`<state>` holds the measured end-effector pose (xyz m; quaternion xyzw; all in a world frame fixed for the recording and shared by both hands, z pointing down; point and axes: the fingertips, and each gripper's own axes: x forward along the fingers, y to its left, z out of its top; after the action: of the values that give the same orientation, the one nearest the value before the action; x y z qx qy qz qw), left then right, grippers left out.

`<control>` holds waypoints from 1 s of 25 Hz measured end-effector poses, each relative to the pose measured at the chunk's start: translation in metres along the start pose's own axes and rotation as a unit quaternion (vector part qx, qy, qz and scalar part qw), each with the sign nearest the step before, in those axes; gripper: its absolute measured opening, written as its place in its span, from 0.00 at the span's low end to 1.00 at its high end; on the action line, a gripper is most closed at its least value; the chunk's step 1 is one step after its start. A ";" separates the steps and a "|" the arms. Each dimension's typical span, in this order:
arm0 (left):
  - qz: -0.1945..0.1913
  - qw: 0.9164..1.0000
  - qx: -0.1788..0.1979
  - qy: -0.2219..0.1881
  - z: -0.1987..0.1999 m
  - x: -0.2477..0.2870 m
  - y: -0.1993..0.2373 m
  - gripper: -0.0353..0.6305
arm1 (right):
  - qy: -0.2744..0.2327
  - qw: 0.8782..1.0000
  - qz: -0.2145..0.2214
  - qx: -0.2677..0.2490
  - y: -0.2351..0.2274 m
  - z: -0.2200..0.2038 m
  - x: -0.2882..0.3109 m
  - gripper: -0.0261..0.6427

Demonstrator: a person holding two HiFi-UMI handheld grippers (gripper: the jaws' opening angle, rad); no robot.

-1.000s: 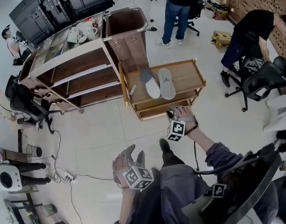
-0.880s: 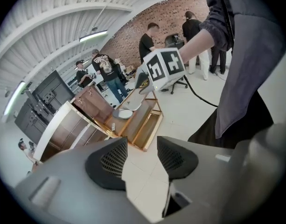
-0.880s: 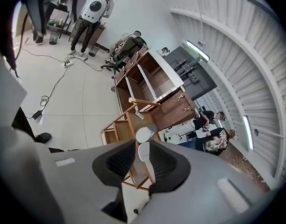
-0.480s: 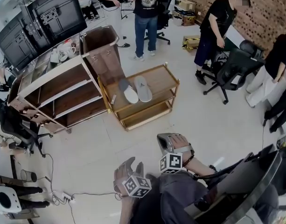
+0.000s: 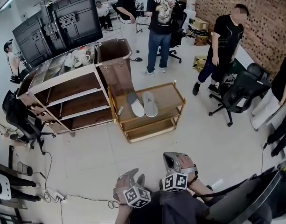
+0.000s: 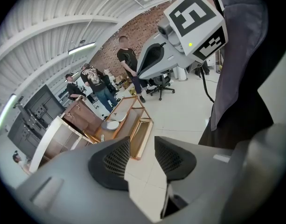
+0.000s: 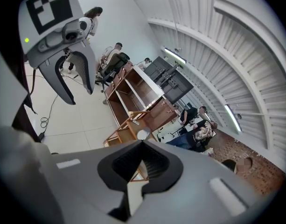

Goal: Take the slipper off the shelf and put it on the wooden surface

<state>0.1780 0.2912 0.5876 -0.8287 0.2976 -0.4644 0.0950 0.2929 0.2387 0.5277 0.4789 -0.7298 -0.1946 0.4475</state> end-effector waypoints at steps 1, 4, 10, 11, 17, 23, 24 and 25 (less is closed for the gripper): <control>-0.001 1.000 -0.004 0.002 -0.001 -0.001 -0.003 0.33 | -0.002 1.000 0.001 -0.003 0.000 0.000 -0.002 0.04; -0.004 1.000 -0.011 0.008 -0.005 -0.002 -0.011 0.33 | -0.004 1.000 0.002 -0.015 0.002 0.000 -0.001 0.04; 0.005 1.000 -0.020 0.011 -0.009 -0.005 -0.011 0.33 | -0.011 1.000 0.003 -0.023 0.004 0.002 0.002 0.04; 0.005 1.000 -0.021 0.012 -0.010 -0.005 -0.012 0.33 | -0.010 1.000 0.004 -0.024 0.004 0.002 0.002 0.04; 0.004 1.000 -0.021 0.017 -0.016 -0.009 -0.015 0.33 | -0.011 1.000 0.005 -0.028 0.006 0.003 -0.002 0.04; 0.002 1.000 -0.019 0.015 -0.017 -0.010 -0.017 0.33 | -0.011 1.000 0.004 -0.023 0.004 0.010 -0.007 0.04; 0.002 1.000 -0.020 0.014 -0.016 -0.009 -0.017 0.33 | -0.011 1.000 0.003 -0.025 0.004 0.009 -0.007 0.04; 0.002 1.000 -0.020 0.014 -0.016 -0.010 -0.017 0.33 | -0.012 1.000 0.003 -0.026 0.004 0.009 -0.007 0.04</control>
<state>0.1683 0.3122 0.5968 -0.8232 0.3100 -0.4695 0.0756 0.2840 0.2449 0.5227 0.4625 -0.7311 -0.2178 0.4518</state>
